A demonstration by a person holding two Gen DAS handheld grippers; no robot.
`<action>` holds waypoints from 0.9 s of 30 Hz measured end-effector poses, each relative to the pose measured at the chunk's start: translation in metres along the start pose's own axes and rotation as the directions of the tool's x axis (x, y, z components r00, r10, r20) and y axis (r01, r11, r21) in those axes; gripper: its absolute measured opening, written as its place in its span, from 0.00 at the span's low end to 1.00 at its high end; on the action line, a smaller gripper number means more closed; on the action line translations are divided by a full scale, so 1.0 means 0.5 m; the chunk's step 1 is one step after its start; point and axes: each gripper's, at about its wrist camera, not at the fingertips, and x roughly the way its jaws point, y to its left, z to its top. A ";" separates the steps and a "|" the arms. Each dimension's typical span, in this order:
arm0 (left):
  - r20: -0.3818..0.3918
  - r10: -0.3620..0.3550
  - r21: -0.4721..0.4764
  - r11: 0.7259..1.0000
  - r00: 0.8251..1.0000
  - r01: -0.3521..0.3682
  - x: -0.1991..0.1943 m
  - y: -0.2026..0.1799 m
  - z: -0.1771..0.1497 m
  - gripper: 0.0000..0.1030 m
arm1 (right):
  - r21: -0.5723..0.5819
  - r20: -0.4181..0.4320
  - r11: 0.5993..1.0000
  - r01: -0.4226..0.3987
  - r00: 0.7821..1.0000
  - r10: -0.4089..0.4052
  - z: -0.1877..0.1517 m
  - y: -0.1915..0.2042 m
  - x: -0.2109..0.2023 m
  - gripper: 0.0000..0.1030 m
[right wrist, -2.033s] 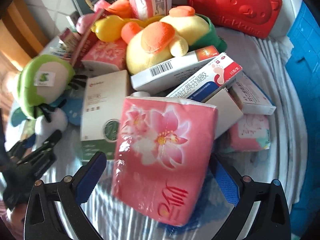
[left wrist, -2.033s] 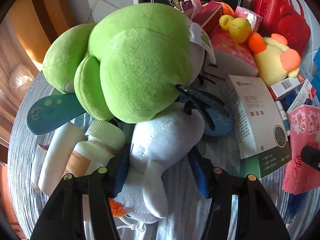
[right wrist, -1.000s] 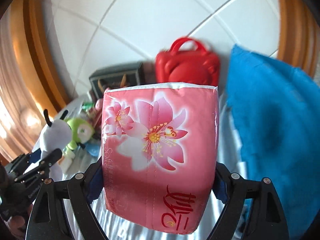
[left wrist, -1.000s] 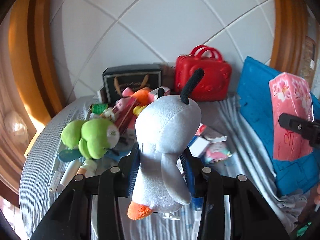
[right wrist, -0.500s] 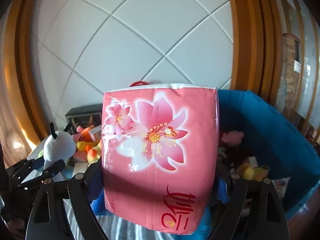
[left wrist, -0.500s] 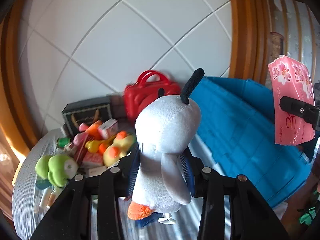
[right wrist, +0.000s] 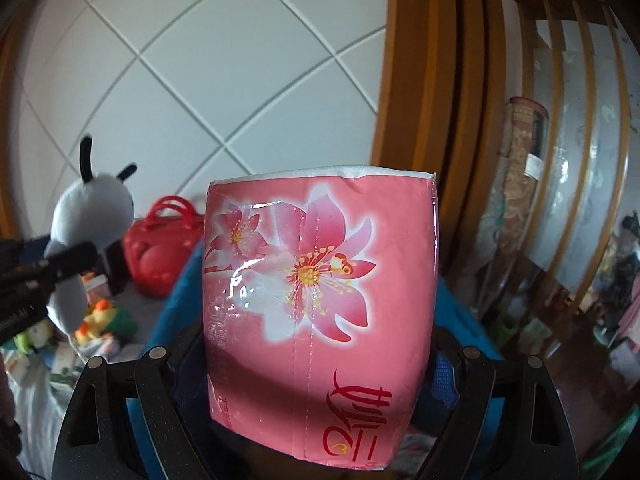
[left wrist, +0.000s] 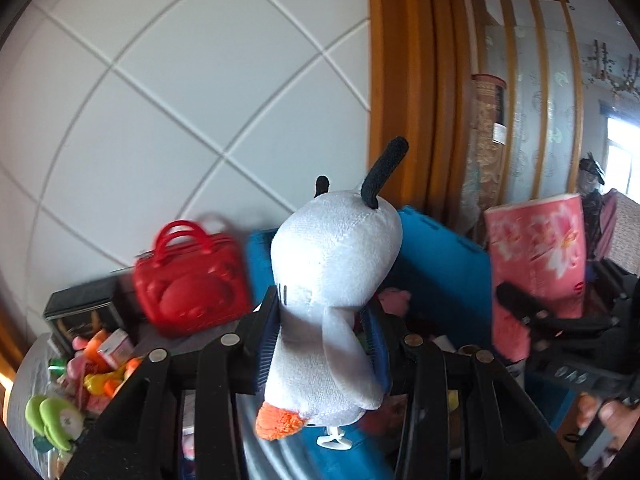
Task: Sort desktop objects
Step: 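Carry both items over the blue bin and open both grippers to drop them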
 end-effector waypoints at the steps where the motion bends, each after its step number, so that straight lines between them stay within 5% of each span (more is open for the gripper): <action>1: -0.013 -0.018 0.005 1.000 1.000 0.019 0.019 -0.023 0.013 0.38 | -0.003 -0.011 1.000 0.013 1.000 -0.013 0.002 -0.018 0.017 0.85; 10: -0.245 -0.038 0.066 0.996 0.969 0.056 0.258 -0.186 0.040 0.38 | 0.005 -0.132 1.000 0.028 0.991 -0.027 -0.020 -0.138 0.171 0.85; 19: -0.353 0.058 0.099 0.995 0.934 -0.024 0.374 -0.201 0.015 0.40 | -0.018 -0.248 1.000 0.007 0.969 -0.011 -0.042 -0.188 0.294 0.85; 22: -0.384 0.080 0.110 0.993 0.920 -0.041 0.391 -0.201 0.003 0.44 | -0.001 -0.278 1.000 0.002 0.961 -0.002 -0.053 -0.192 0.314 0.85; 27: -0.372 0.103 0.113 0.991 0.922 -0.065 0.393 -0.197 0.002 0.66 | -0.002 -0.302 1.000 -0.003 0.953 0.003 -0.063 -0.195 0.329 0.88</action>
